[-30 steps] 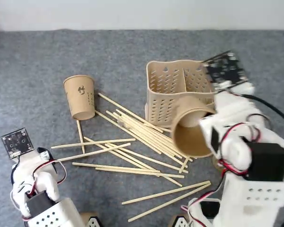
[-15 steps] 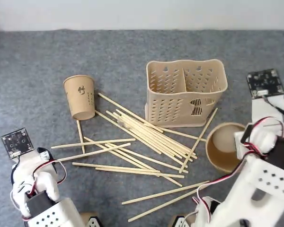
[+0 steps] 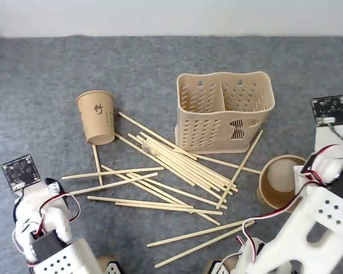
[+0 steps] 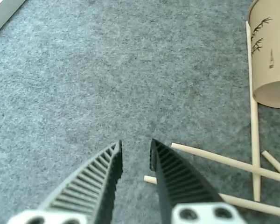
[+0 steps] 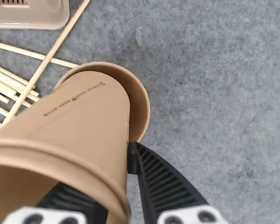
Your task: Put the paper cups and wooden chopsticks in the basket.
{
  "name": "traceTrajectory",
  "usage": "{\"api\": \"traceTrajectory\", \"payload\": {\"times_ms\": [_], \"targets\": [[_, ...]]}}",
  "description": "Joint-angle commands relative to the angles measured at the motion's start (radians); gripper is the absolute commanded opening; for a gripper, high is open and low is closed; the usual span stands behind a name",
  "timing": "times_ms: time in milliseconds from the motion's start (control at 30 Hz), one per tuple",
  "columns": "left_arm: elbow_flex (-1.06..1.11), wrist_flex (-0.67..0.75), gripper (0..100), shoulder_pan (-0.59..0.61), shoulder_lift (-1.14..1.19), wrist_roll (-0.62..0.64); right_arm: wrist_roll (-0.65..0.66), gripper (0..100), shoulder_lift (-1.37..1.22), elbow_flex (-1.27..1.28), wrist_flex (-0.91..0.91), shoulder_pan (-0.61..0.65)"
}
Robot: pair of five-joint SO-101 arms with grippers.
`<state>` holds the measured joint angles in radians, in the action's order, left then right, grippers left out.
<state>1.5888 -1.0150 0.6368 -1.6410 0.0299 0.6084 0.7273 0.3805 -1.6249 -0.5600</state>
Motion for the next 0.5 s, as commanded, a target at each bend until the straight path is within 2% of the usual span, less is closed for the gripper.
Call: {"api": "traceTrajectory", "payload": {"times_ms": [0,67,200,267,333,467], "targets": [[-0.005,0.021,9,-0.003,-0.011,-0.005,0.005,1.0,0.005,0.028,0.050,-0.007],[-0.005,0.021,9,-0.003,-0.011,-0.005,0.003,4.7,0.005,0.035,0.045,-0.007],[-0.005,0.021,9,-0.003,-0.011,-0.005,-0.009,26.6,0.005,0.034,-0.022,-0.007],[-0.005,0.021,9,-0.003,-0.011,-0.005,-0.066,35.1,0.007,0.031,-0.031,-0.007],[-0.005,0.021,9,-0.003,-0.011,-0.005,-0.107,36.7,0.007,0.029,-0.016,-0.002],[0.002,0.021,9,-0.003,-0.011,-0.005,-0.150,32.5,0.007,0.029,0.076,-0.001]]}}
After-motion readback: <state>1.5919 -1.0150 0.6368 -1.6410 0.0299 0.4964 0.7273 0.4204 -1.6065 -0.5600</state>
